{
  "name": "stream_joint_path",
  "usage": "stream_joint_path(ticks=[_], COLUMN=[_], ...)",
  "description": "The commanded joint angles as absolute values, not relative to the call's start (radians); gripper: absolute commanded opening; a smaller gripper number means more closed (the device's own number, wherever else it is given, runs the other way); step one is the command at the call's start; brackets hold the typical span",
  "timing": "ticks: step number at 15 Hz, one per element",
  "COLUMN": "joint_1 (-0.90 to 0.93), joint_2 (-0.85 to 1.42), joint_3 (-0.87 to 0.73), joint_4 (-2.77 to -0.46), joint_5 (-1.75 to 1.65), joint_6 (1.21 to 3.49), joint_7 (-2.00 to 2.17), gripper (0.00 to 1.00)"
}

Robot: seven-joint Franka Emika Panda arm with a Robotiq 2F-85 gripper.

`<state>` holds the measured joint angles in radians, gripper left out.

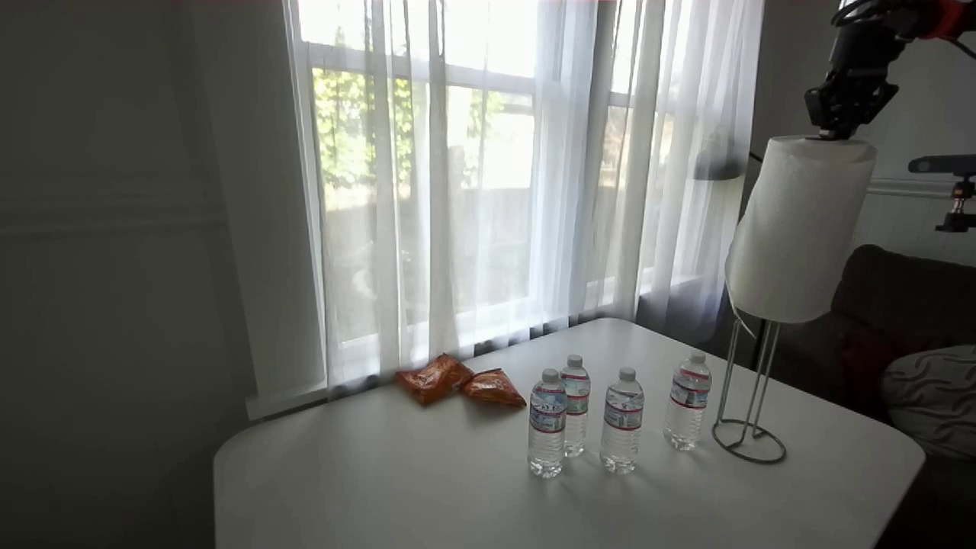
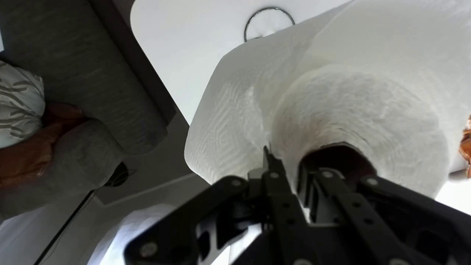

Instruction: Remove the paper towel roll from the handle

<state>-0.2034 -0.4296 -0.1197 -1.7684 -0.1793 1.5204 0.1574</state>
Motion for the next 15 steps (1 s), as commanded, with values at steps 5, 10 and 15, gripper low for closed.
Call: stream_joint_path(ticks=[5, 10, 15], joint_1=[-0.189, -0.193, -0.209], joint_2=[-0.451, -0.428, -0.326], joint_3=[-0.136, -0.190, -0.317], joint_4=[-1.663, -1.626, -1.632], joint_5=[-0.169, -0.122, 0.023], joint_6=[1.512, 1.622, 1.708], joint_7=[0.124, 0.115, 0.085], gripper=[0.03, 0.03, 0.03])
